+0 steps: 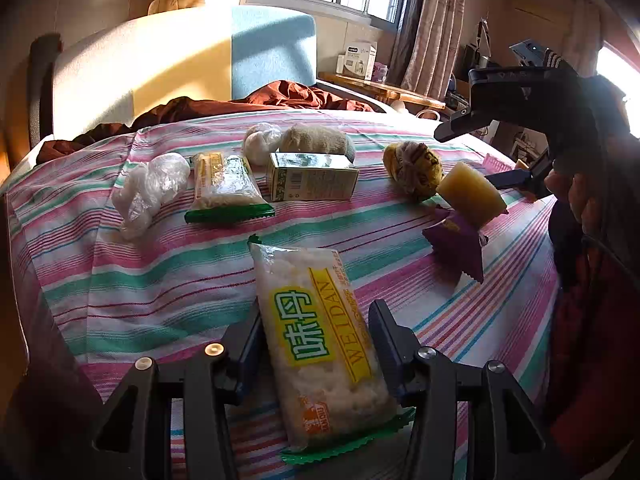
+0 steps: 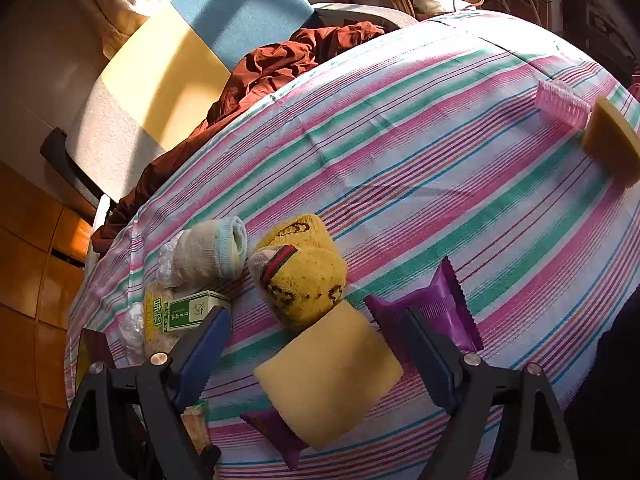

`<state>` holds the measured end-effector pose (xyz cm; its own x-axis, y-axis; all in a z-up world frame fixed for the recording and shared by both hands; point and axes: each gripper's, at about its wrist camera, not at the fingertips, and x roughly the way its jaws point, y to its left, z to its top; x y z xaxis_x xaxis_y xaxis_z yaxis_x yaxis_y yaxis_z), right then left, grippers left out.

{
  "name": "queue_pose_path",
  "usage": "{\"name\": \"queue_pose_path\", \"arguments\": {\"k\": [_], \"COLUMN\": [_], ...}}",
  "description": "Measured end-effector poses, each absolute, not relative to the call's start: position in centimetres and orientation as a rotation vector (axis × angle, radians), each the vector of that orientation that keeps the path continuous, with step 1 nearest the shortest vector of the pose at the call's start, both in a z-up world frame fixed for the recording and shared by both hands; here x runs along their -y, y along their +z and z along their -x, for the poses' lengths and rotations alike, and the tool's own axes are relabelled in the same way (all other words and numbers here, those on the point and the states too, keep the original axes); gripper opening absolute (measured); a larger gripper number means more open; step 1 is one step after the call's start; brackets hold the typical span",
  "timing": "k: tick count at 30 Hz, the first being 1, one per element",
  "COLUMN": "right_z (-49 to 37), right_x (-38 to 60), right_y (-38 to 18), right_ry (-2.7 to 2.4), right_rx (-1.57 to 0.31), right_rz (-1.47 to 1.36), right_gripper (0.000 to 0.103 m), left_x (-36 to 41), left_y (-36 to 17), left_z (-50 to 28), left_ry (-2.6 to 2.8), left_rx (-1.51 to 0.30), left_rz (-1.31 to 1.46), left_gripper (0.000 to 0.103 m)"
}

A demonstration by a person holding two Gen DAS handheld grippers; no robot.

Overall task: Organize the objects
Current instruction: 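Lift the WEIDAN packet with the left tool while the right tool grasps another yellow sponge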

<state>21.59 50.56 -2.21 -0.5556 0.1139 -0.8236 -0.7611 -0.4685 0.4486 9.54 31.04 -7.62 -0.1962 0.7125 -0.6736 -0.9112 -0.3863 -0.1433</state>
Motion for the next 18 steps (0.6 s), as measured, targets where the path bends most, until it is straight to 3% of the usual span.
{"name": "queue_pose_path", "arguments": {"k": [7, 18], "right_z": [-21.7, -22.2], "right_x": [-49.2, -49.7], "right_y": [-1.6, -3.9], "right_ry": [1.983, 1.885], "right_rx": [-1.019, -1.252], "right_rz": [1.095, 1.044], "right_gripper": [0.092, 0.092], "left_x": [-31.1, -30.9], "left_y": [-7.7, -7.7], "left_z": [-9.6, -9.5], "left_ry": [1.812, 1.804], "left_rx": [-0.346, -0.323], "left_rz": [0.811, 0.812], "left_gripper": [0.052, 0.052]}}
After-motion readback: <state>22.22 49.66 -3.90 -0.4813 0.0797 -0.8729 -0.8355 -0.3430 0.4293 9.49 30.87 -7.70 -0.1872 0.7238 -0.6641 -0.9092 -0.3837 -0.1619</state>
